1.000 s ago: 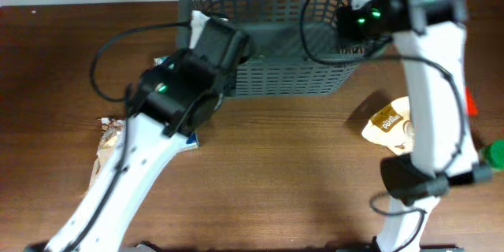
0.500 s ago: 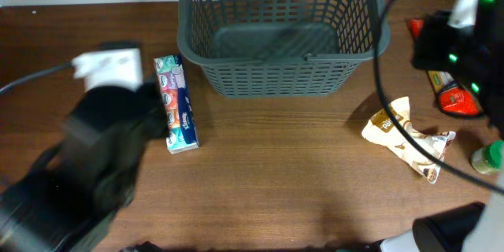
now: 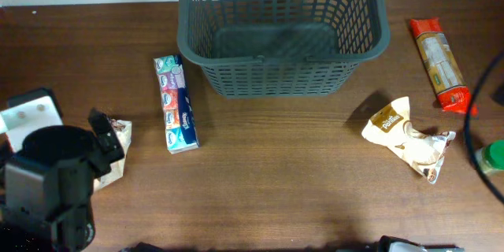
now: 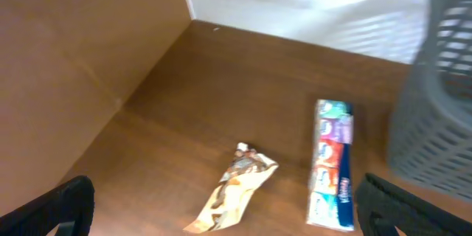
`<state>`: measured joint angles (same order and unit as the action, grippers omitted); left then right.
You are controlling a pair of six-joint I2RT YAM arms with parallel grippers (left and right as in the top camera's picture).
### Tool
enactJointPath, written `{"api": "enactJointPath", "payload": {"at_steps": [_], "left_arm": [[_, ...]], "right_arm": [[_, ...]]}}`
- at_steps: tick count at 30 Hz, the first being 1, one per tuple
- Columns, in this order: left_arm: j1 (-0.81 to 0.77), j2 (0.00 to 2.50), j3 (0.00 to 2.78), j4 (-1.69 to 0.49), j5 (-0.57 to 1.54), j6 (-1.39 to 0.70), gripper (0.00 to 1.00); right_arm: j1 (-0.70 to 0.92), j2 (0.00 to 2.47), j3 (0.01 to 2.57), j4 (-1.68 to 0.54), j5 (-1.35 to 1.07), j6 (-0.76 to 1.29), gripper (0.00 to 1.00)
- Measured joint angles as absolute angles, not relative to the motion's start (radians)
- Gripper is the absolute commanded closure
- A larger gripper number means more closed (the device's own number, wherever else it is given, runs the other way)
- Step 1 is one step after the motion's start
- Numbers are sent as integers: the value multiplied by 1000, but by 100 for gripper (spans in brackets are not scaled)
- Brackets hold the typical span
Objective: Pack container
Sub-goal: 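Release the basket and retract both arms, left arm to rest, then move the right gripper down over the green-lidded seasoning jar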
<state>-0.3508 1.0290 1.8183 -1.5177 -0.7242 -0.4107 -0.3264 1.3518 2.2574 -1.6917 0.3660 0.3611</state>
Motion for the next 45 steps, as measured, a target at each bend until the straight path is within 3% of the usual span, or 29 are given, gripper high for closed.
{"api": "enactJointPath", "payload": {"at_steps": [5,10,17,27,45], "left_arm": [[-311,1032,1817,-1575,-730,-413,1],[-311,1032,1817,-1606,-692,-412,1],[-311,1032,1817,-1609,-636,-413,0],[-311,1032,1817,-1609,-624,-413,1],[-311,1032,1817,-1609,-624,-413,0]], "right_arm": [[-550,1351,2050,-1692,268,417,1],[-668,1425,1930,-1692,152,435,1],[-687,1488,1911,-1677,101,466,1],[-688,1597,1911,-1661,226,652,1],[-825,1763,1889,-1482,150,649,1]]}}
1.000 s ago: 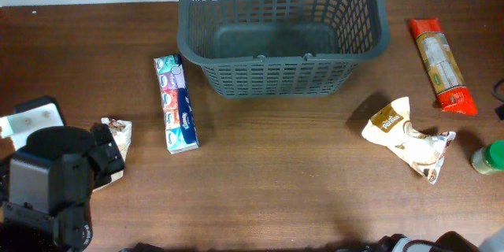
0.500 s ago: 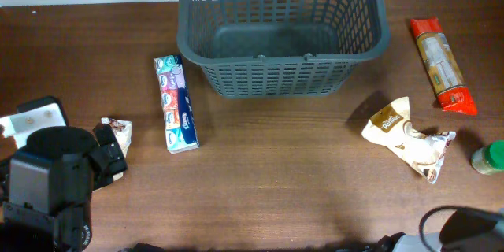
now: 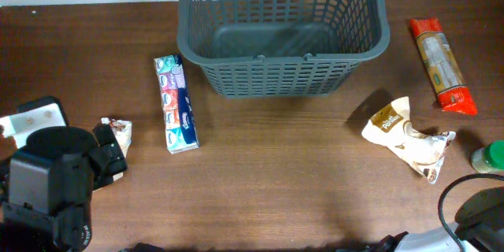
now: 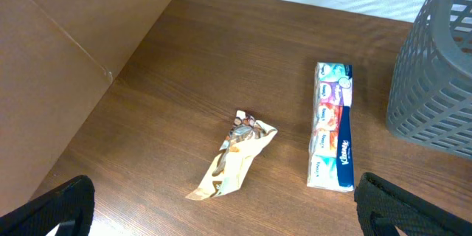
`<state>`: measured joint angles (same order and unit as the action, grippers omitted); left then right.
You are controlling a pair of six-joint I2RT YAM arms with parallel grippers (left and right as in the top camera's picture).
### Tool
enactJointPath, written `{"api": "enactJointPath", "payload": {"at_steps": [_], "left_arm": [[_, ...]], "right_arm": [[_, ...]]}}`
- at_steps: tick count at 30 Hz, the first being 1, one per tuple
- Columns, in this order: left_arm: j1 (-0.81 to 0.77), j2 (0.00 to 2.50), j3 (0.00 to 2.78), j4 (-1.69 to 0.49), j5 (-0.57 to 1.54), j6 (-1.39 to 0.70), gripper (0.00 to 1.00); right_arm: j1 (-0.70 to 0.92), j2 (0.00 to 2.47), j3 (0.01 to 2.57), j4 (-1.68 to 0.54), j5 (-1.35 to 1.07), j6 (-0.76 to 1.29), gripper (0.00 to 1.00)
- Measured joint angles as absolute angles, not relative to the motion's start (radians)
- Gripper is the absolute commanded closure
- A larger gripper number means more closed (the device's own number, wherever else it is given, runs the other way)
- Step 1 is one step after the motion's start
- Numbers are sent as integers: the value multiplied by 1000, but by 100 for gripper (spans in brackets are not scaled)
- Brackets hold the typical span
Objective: Pack container
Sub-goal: 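Move the right gripper down over the green-lidded seasoning jar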
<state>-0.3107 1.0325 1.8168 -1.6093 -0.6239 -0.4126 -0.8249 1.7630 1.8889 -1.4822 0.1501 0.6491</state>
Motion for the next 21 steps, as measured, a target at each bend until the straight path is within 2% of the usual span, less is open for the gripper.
{"api": "enactJointPath", "payload": {"at_steps": [11,21], "left_arm": [[-311,1032,1817,-1609,-624,-413,1],[-311,1032,1817,-1609,-624,-412,1]], "right_arm": [[-883,1764,1657,-1277,75,626,1],[-883,1808,1564,-1194,116,739,1]]}}
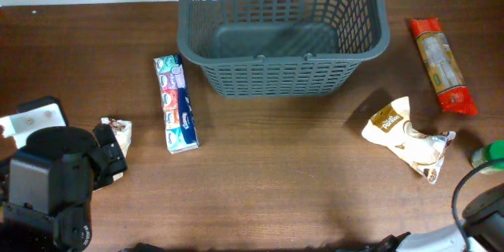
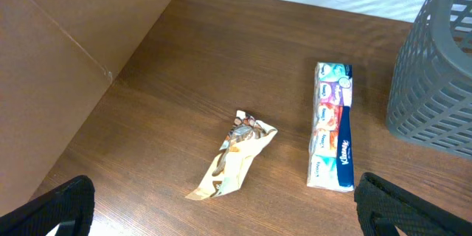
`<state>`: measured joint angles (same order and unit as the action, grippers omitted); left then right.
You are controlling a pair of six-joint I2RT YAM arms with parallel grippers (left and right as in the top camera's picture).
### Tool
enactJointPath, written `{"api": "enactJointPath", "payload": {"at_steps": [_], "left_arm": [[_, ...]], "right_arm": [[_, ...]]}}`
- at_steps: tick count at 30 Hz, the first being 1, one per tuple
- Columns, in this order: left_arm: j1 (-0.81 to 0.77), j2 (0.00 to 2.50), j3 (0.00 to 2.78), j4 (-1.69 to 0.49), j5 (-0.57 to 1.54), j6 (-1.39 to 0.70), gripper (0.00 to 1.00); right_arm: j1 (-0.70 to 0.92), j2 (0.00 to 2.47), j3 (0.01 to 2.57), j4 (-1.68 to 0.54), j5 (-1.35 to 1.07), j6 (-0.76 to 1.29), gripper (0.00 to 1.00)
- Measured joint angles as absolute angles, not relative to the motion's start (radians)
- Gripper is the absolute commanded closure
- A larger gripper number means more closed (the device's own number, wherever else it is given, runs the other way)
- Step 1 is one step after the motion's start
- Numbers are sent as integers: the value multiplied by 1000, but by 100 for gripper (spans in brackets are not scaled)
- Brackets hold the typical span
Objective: Pack container
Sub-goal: 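Move the right gripper down over the green-lidded seasoning jar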
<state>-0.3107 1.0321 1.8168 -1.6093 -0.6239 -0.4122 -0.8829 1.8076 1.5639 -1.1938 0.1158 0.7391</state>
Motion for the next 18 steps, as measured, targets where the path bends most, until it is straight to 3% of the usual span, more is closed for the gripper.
{"api": "enactJointPath", "payload": {"at_steps": [18], "left_arm": [[-311,1032,1817,-1609,-624,-413,0]], "right_arm": [[-892,1954,1575,-1102,104,756,1]]}}
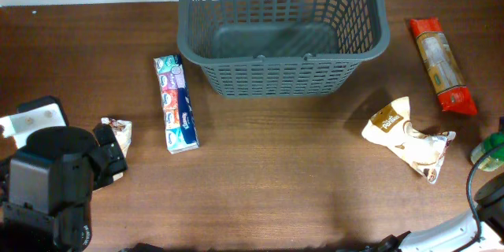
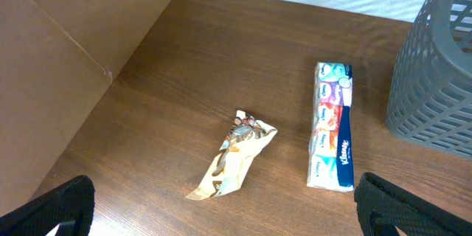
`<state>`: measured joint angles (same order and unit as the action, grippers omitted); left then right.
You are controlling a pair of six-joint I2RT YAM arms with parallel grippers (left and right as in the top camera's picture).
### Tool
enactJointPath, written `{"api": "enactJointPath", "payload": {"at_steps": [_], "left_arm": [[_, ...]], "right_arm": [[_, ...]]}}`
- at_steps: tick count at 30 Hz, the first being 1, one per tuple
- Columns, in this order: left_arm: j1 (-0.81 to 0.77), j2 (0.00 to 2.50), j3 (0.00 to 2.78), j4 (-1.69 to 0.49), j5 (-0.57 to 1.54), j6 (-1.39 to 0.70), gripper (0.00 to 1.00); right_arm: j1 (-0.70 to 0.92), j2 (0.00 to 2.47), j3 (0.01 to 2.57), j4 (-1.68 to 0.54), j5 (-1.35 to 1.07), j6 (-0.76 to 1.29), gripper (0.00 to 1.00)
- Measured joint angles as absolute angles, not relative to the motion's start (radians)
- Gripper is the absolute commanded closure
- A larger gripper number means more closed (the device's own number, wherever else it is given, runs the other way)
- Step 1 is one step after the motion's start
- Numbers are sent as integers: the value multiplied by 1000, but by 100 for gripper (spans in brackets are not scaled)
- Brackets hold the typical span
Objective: Pack container
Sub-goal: 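Move the right gripper down over the green-lidded seasoning jar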
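Observation:
The grey plastic basket [image 1: 283, 31] stands at the back middle with nothing in it. A tissue pack [image 1: 175, 104] lies left of it, also in the wrist view [image 2: 332, 124]. A small tan wrapper [image 2: 234, 161] lies further left, partly under my left arm in the overhead view [image 1: 120, 135]. My left gripper [image 2: 221, 212] hangs open above and behind the wrapper, its fingers [image 2: 51, 208] spread wide with nothing between them. A beige snack bag [image 1: 405, 138] and a red-ended packet [image 1: 441, 64] lie on the right. My right gripper is out of view.
A green-lidded bottle [image 1: 492, 156] stands at the right edge. A cable loop of the right arm [image 1: 476, 197] shows in the bottom right corner. A brown panel [image 2: 66, 51] borders the table on the left. The basket wall [image 2: 435, 66] rises right of the tissue pack.
The right arm's cable loop has drawn a little further toward the bottom right corner. The left gripper and all the items are where they were.
At first my left gripper was open, close over the tan wrapper, and the right arm's cable hung at the right edge. Later the left gripper stood further back, with wrapper and tissue pack in full view. It has stayed there, open, while the right arm's cable showed in the bottom right corner.

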<state>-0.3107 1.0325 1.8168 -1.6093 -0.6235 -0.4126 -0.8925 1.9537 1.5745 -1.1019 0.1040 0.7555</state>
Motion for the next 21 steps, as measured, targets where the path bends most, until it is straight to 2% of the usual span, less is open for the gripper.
{"api": "enactJointPath", "payload": {"at_steps": [21], "left_arm": [[-311,1032,1817,-1609,-624,-413,1]], "right_arm": [[-892,1991,1588,-1151,92,730,1]]}}
